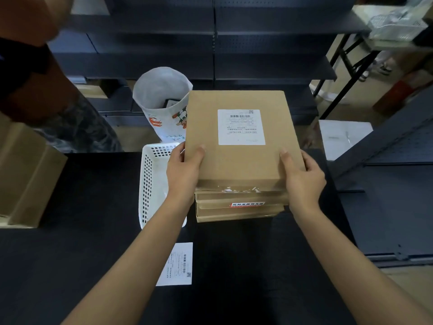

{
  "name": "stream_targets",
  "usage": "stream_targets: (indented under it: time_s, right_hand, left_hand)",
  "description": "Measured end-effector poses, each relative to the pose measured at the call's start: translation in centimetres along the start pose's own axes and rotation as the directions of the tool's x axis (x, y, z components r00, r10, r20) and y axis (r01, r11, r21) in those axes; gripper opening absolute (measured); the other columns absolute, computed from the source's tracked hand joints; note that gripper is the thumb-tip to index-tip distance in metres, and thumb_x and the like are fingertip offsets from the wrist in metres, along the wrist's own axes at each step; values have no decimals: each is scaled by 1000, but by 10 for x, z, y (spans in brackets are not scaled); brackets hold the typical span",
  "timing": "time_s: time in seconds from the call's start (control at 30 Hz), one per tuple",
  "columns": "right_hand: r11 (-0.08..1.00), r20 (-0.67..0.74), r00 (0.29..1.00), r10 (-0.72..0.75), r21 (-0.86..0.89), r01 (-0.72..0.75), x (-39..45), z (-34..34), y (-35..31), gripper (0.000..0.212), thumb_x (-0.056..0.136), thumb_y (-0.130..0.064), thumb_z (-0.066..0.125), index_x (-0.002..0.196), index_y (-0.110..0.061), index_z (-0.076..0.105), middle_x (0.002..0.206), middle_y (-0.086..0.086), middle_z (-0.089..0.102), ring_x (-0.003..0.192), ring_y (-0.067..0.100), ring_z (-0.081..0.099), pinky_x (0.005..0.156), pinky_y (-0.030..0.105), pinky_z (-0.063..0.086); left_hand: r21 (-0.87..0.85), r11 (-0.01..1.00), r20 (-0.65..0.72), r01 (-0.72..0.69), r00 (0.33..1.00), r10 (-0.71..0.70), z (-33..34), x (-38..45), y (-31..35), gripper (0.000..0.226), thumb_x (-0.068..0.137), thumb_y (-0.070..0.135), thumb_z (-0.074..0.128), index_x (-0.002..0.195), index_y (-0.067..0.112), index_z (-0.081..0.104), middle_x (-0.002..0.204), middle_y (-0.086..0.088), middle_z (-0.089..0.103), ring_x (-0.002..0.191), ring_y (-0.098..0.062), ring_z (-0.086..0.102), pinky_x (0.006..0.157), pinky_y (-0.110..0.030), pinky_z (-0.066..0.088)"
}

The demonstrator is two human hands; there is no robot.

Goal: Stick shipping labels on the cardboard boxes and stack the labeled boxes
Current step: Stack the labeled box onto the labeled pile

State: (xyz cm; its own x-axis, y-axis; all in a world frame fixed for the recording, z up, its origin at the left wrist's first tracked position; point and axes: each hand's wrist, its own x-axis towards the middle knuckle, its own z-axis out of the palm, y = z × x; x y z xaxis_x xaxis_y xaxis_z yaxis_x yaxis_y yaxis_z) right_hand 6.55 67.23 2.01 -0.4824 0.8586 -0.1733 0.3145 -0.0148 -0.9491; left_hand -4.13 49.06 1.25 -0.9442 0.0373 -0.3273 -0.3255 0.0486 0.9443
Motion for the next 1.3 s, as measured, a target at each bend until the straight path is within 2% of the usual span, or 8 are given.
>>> stream_targets:
  time_s: [0.4, 0.57, 0.73, 0.87, 0.97, 1.07, 1.2, 1.3]
  right_hand:
    - [998, 35, 999, -6, -70, 9, 3, -9, -5, 63, 82, -48, 67, 136, -24, 48, 126, -7, 54, 109, 9, 51, 86, 25, 40]
    - [953, -29, 971, -238, -200, 227, -23, -11, -15, 57, 84, -39, 65, 136, -22, 47, 145, -1, 42, 135, 15, 34, 109, 37, 34]
    - [861, 60, 902, -428, -277, 427, -74, 9, -29, 46, 85, -28, 65, 129, -22, 52, 140, -9, 45, 134, 8, 30, 112, 33, 27]
    - [814, 185, 861, -474, -281, 508, -137, 53, -26, 38, 87, -23, 63, 125, -18, 57, 134, -6, 52, 128, 8, 38, 109, 29, 29]
    - [815, 310, 846, -435, -265, 516, -191, 101, -11, 31, 88, -21, 64, 119, -18, 61, 124, -9, 55, 123, 11, 44, 101, 25, 31]
    - [838, 374, 849, -372, -258, 481, -252, 155, 14, 31, 87, -28, 64, 118, -23, 61, 123, -6, 59, 115, 12, 53, 98, 32, 45]
    - [892, 391, 882, -261, -250, 375, -342, 219, 28, 26, 90, -24, 63, 116, -23, 62, 120, -4, 60, 115, 8, 49, 96, 22, 35]
    - [913, 452, 870, -198, -237, 331, -393, 250, 30, 24, 90, -25, 64, 114, -27, 62, 119, -5, 60, 116, 11, 52, 95, 23, 37]
  left_hand:
    - [98, 995, 46, 0, 999, -4, -8, -9, 9, 47, 85, 39, 65, 128, 22, 55, 119, 8, 64, 104, -9, 62, 87, -26, 49]
    - [160, 987, -40, 13, 999, -6, -37, -23, 10, 53, 90, 35, 60, 138, 19, 45, 136, 3, 51, 122, -16, 50, 98, -29, 38]
    - [153, 988, -72, 0, 997, 11, -87, -31, 16, 47, 87, 37, 61, 131, 22, 50, 127, 2, 58, 110, -17, 58, 98, -41, 47]
    - [120, 993, -98, -22, 995, 34, -148, -39, 11, 35, 89, 32, 62, 122, 21, 52, 105, 12, 57, 84, 1, 55, 68, -16, 43]
    - [136, 991, -128, -5, 991, 23, -210, -42, 5, 37, 91, 30, 61, 126, 21, 54, 113, 8, 57, 94, -3, 53, 79, -19, 38]
    - [157, 988, -106, 11, 994, 6, -288, -38, -11, 33, 91, 31, 60, 123, 22, 57, 106, 10, 58, 91, -1, 54, 73, -16, 38]
    - [175, 984, -78, 26, 997, -13, -395, -35, -23, 27, 91, 29, 61, 117, 22, 59, 106, 7, 61, 93, -3, 56, 81, -21, 40]
    - [184, 982, -118, 39, 993, -18, -460, -36, -23, 22, 91, 27, 61, 112, 22, 61, 97, 11, 59, 86, 2, 53, 75, -20, 39]
